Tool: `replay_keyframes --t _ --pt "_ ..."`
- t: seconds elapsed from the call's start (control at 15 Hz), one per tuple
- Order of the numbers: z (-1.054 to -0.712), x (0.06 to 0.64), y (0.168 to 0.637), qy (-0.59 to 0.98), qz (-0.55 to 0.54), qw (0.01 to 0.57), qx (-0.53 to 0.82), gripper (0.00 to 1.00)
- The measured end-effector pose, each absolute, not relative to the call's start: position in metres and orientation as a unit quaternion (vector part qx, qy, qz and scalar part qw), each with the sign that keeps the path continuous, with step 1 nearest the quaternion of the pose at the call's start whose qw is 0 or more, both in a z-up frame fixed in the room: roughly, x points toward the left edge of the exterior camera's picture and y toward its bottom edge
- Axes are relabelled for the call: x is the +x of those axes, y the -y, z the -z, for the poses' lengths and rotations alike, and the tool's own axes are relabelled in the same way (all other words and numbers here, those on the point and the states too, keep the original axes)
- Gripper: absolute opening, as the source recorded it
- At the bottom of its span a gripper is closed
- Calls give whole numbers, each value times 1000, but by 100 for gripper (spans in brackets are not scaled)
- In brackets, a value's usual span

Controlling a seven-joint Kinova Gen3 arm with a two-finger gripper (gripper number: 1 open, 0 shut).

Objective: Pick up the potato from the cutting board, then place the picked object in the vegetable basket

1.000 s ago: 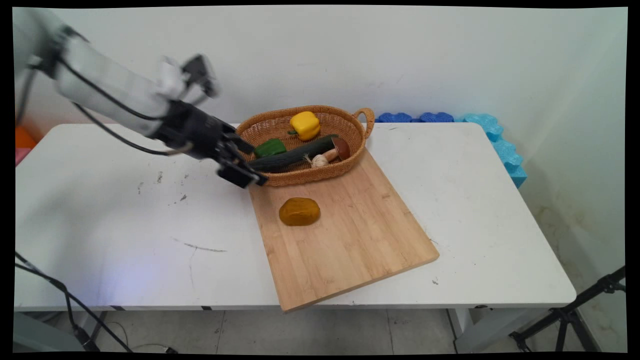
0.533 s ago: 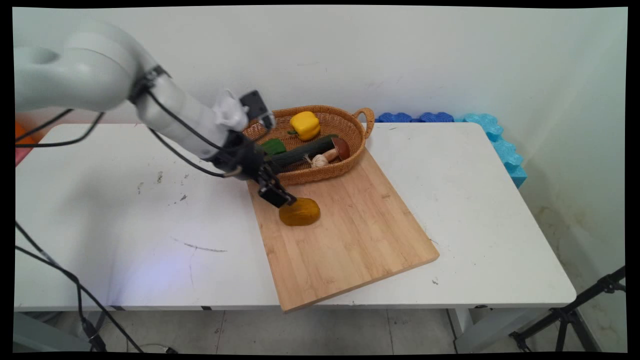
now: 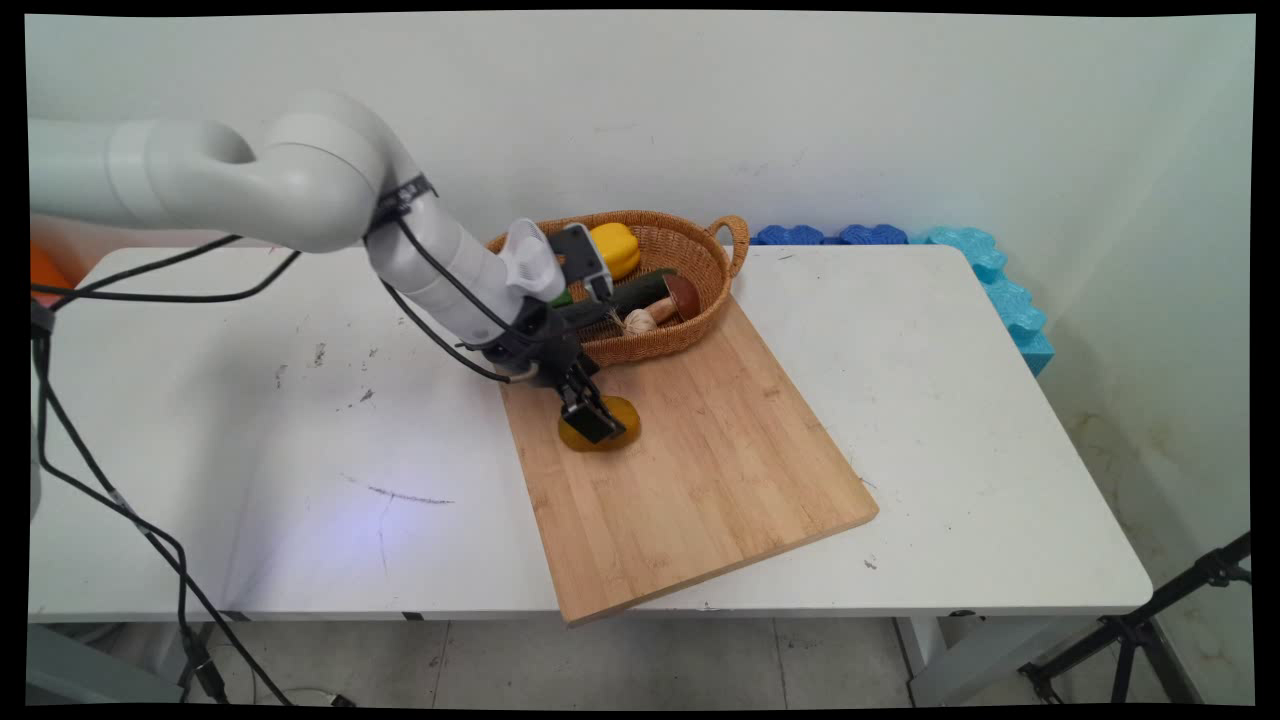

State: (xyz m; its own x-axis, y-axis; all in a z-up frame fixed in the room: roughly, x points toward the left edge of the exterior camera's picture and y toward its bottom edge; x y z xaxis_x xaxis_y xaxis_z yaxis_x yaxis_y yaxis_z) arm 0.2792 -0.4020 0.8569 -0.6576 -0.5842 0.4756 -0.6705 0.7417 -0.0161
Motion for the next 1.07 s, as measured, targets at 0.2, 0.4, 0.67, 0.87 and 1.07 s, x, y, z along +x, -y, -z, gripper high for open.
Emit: replay_keyframes --t 0.2,0.4,0.67,0.87,1.07 --pt "-848 270 408 912 -90 214 340 100" --pt "-842 266 412 916 -88 204 335 100" --pt "-838 262 417 923 -89 190 323 0" --pt "-842 260 416 927 -88 188 313 0" --pt "-860 260 413 926 -88 196 311 0"
